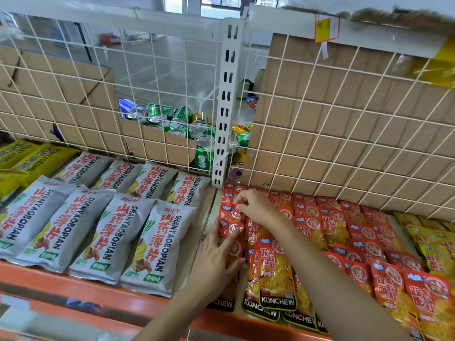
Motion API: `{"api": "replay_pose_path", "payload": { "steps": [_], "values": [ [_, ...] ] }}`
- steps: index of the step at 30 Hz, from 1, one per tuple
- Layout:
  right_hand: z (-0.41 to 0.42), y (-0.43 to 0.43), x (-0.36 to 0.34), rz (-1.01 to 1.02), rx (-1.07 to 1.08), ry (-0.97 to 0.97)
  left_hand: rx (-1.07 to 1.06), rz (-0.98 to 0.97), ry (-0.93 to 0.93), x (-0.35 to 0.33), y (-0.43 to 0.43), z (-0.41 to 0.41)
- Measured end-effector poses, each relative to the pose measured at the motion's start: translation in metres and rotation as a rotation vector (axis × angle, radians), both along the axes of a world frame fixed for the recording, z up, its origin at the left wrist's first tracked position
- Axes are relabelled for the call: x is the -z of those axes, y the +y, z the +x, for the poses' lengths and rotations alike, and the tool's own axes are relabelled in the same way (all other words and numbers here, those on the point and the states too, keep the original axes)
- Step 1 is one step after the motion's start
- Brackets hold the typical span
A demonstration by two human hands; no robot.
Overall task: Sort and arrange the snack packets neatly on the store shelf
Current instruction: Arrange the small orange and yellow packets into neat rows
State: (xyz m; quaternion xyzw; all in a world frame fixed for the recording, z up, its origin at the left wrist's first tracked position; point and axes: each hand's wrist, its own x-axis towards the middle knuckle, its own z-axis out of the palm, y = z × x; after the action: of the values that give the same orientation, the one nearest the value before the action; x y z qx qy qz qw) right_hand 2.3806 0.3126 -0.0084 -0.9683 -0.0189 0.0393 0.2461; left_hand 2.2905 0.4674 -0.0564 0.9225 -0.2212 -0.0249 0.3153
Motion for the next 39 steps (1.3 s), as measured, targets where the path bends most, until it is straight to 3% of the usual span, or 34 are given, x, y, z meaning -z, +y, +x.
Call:
{"api": "replay_pose_path", "payload": {
  "steps": [8, 19, 26, 32, 39],
  "values": [
    [-0.002, 0.000, 0.000, -0.036, -0.036, 0.003, 0.001, -0.001, 0.000, 0.001, 0.000, 0.001],
    [-0.015, 0.002, -0.007, -0.074, -0.040, -0.160, -0.010, -0.003, 0.004, 0.003, 0.000, 0.002],
    [-0.026, 0.000, -0.011, -0.269, -0.094, 0.094, 0.013, 0.081, 0.027, 0.002, 0.005, -0.004],
    [-0.026, 0.000, -0.011, -0.120, -0.059, 0.165, 0.030, 0.100, 0.032, 0.001, 0.006, -0.005],
    [-0.024, 0.000, -0.012, -0.147, -0.061, 0.159, 0.023, 0.124, 0.039, 0.000, 0.002, -0.007]
  ]
}}
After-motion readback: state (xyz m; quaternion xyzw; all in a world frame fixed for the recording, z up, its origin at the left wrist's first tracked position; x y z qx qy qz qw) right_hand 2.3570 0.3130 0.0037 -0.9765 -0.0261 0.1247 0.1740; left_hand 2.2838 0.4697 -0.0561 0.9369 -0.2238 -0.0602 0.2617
